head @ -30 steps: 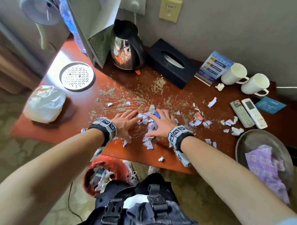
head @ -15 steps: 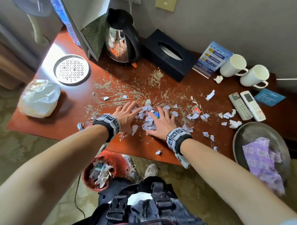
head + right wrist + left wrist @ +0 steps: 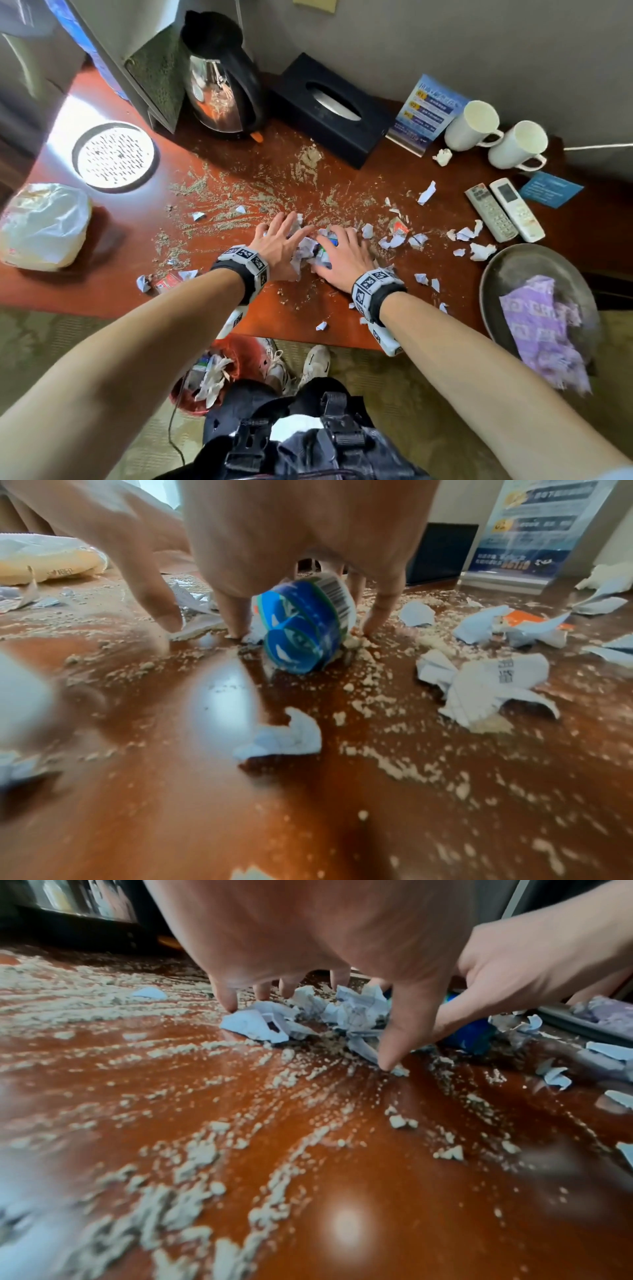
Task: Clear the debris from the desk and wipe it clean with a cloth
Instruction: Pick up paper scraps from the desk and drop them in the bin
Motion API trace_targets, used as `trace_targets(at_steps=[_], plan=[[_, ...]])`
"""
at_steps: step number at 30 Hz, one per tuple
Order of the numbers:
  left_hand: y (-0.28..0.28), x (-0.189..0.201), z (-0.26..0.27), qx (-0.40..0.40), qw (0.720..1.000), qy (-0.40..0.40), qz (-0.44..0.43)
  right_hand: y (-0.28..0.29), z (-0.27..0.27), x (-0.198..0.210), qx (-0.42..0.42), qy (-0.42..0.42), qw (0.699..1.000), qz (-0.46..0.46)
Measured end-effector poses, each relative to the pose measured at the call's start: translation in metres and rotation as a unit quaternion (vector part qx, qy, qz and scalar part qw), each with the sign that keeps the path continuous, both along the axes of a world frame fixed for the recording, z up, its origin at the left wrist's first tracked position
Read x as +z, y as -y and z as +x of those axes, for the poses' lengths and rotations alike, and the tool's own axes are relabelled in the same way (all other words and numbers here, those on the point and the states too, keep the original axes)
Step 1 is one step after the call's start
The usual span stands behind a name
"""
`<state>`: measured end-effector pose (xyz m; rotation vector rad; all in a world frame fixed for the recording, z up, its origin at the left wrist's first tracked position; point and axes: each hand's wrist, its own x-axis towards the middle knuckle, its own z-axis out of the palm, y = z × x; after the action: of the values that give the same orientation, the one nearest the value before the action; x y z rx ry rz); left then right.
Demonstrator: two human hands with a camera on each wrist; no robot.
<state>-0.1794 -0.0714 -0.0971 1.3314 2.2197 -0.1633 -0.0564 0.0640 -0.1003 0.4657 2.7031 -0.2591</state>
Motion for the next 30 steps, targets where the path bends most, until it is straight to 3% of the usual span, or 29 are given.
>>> trace_targets(at_steps=[10, 16, 30], plan=[[-0.013, 0.001, 0.010, -0.020, 0.997, -0.041, 0.056, -0.008, 0.006, 0.000, -0.017, -0.023, 0.999, -0.031], [-0.020, 0.000, 0.015, 0.020, 0.995, -0.013, 0.097, -0.006, 0.006, 0.000, -0.058, -0.013, 0.997, -0.054], [-0.045, 0.000, 0.009, 0.082, 0.994, 0.035, 0.070, -0.020, -0.001, 0.014, -0.129, -0.008, 0.988, -0.090]])
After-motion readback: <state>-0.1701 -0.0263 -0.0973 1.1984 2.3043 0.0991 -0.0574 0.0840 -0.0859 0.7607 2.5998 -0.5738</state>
